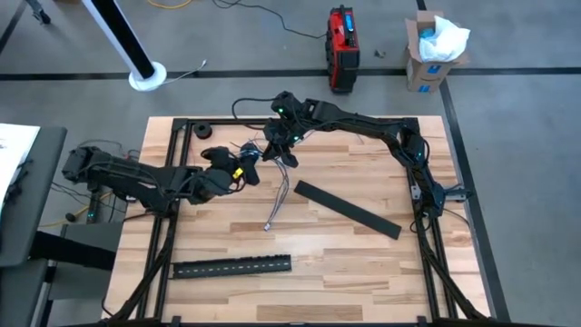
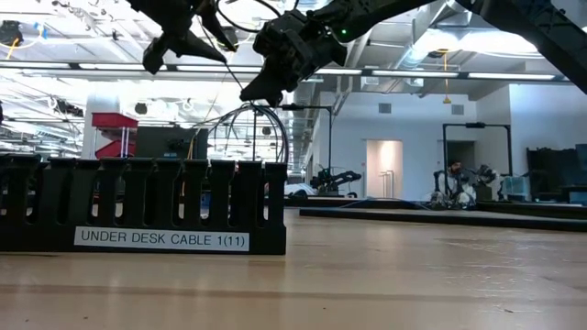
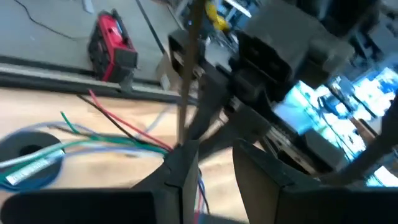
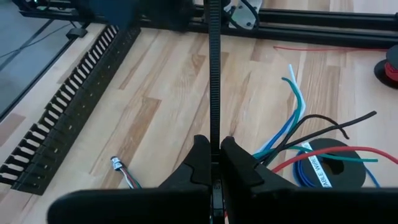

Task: Ziptie cables
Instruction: Wrap the cable wires with the black zip tie

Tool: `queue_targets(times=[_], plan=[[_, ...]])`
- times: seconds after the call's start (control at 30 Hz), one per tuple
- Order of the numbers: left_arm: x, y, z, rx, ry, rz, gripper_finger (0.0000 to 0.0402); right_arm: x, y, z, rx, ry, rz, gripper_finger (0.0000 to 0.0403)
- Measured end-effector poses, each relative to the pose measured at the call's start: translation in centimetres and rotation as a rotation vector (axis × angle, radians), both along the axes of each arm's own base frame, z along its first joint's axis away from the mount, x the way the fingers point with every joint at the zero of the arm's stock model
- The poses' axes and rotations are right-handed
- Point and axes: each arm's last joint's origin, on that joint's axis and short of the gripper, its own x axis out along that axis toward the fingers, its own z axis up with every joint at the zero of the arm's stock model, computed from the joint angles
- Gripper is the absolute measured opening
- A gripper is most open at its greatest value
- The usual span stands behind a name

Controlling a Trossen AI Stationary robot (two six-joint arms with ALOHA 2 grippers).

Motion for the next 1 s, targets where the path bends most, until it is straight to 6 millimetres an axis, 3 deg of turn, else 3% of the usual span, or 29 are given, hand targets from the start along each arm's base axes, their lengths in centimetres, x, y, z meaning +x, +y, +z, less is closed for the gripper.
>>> queue_targets(times=[0.4, 0.53, 0.63, 0.87, 1.0], plan=[[1.2, 2.3, -1.3, -0.043, 0.046, 0.038, 0.0091, 0.3, 0.0, 0.3, 0.004, -0.031, -0.008, 0.0011], [1.3, 2.3, -1.5, -0.078, 0.021, 0.038, 0.0049, 0.3, -0.1, 0.3, 0.001, -0.040, -0.010, 0.0012], [1.1, 2.0, -1.2, -0.091, -0.004, 0.033, 0.0009, 0.2, -0.3, 0.3, 0.004, -0.039, -0.013, 0.0012], [0.5, 1.5, -0.5, -0.073, -0.050, 0.066, 0.0001, 0.2, -0.4, 0.4, 0.005, -0.043, -0.014, 0.0012], [0.1, 1.6, 1.3, -0.015, -0.050, 0.072, 0.0001, 0.2, -0.4, 0.4, 0.000, -0.041, -0.019, 0.0010]])
